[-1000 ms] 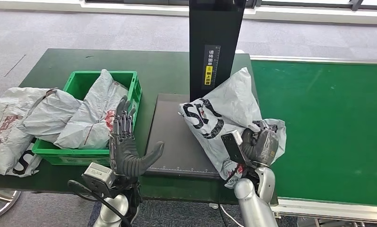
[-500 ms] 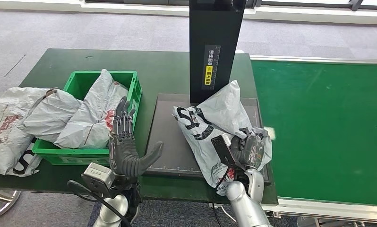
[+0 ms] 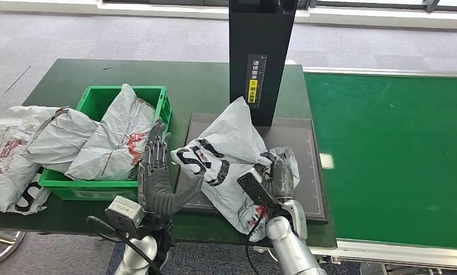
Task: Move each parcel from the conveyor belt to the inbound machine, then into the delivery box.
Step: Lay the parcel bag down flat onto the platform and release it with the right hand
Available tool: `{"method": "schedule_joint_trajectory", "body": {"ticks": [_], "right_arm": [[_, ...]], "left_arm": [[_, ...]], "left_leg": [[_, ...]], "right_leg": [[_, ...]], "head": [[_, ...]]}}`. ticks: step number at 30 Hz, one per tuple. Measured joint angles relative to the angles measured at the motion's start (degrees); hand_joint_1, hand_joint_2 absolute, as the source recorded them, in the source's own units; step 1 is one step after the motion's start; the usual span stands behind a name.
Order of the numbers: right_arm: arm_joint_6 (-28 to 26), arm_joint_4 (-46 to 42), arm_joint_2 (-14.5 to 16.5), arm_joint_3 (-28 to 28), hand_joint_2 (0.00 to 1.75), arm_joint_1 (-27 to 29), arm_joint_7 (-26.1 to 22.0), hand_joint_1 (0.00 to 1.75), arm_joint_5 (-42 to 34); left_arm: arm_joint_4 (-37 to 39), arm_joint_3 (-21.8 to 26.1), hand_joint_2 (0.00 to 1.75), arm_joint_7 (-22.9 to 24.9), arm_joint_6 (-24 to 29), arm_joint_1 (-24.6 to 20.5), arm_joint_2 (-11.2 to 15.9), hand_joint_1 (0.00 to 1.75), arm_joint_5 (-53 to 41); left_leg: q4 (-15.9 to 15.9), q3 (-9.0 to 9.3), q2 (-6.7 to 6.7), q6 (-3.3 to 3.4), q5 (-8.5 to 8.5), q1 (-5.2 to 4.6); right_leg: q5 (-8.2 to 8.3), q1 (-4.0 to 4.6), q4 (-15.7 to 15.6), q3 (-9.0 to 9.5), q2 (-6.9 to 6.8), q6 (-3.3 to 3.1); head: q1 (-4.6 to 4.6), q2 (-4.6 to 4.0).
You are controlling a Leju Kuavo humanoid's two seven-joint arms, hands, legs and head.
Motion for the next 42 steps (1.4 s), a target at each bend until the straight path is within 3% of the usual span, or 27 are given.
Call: {"method": "schedule_joint_trajectory", "body": {"ticks": [8,12,13,20,26,30,35,42], "right_arm": [[-1.46,-0.01,0.03,1.42,1.75,-0.17,0.98,1.75,-0.26],[-2.39,-0.01,0.03,1.79,1.75,-0.26,1.49,0.04,-0.15],[-2.86,-0.01,0.03,1.87,1.75,-0.29,1.83,0.00,-0.02],[-9.19,-0.01,0.01,1.91,1.75,-0.37,5.50,0.00,1.33],[-9.75,-0.01,0.01,1.90,1.75,-0.38,5.68,0.00,1.43],[-10.18,-0.01,0.01,1.90,0.00,-0.38,5.85,0.00,1.55],[-12.86,-0.87,0.01,1.11,0.00,-0.22,6.50,0.00,1.83],[-13.23,-4.28,-0.04,-1.90,0.00,0.50,1.55,0.00,-5.01]], "left_arm": [[0.08,0.00,1.75,0.00,0.41,0.03,0.00,0.00,-0.14],[0.17,0.00,1.75,0.00,0.86,0.08,0.05,0.00,-0.22],[0.17,0.00,1.75,0.00,1.02,0.11,0.07,0.00,-0.22],[0.15,0.00,1.75,0.00,2.91,0.50,0.16,0.00,-0.32],[0.13,0.00,1.75,0.00,3.21,0.77,0.20,0.00,-0.38],[0.12,0.00,1.75,0.00,3.26,0.90,0.20,0.00,-0.40],[-0.01,0.00,1.75,-0.02,3.86,1.09,0.24,0.00,-0.58],[-0.48,0.00,1.75,-0.04,5.19,1.76,0.36,0.00,-1.04]], "left_leg": [[0.00,0.00,0.00,0.00,0.00,0.00],[0.00,0.00,0.00,0.00,0.00,0.00],[0.00,0.00,0.00,0.00,0.00,0.00],[0.00,0.00,-0.01,0.00,0.00,0.00],[0.00,0.00,-0.01,0.00,0.00,0.00],[0.00,0.00,-0.01,0.00,0.00,0.00],[0.00,0.00,-0.01,0.00,0.00,0.00],[0.00,0.00,0.00,0.00,0.00,-0.01]], "right_leg": [[0.00,-0.01,0.00,0.01,0.00,0.00],[0.00,0.00,0.00,0.01,0.00,0.00],[0.00,0.00,0.00,0.01,0.00,0.00],[0.00,0.00,0.00,0.01,-0.01,0.00],[0.00,0.00,0.00,0.02,-0.01,0.00],[0.01,0.00,0.00,0.02,-0.01,0.00],[0.01,0.00,0.00,0.02,-0.01,0.00],[0.01,-0.01,0.00,0.02,0.01,0.00]], "head": [[0.00,0.00],[0.00,0.00],[0.00,0.00],[0.00,0.00],[0.00,0.00],[0.00,0.00],[0.00,0.00],[0.00,0.00]]}}
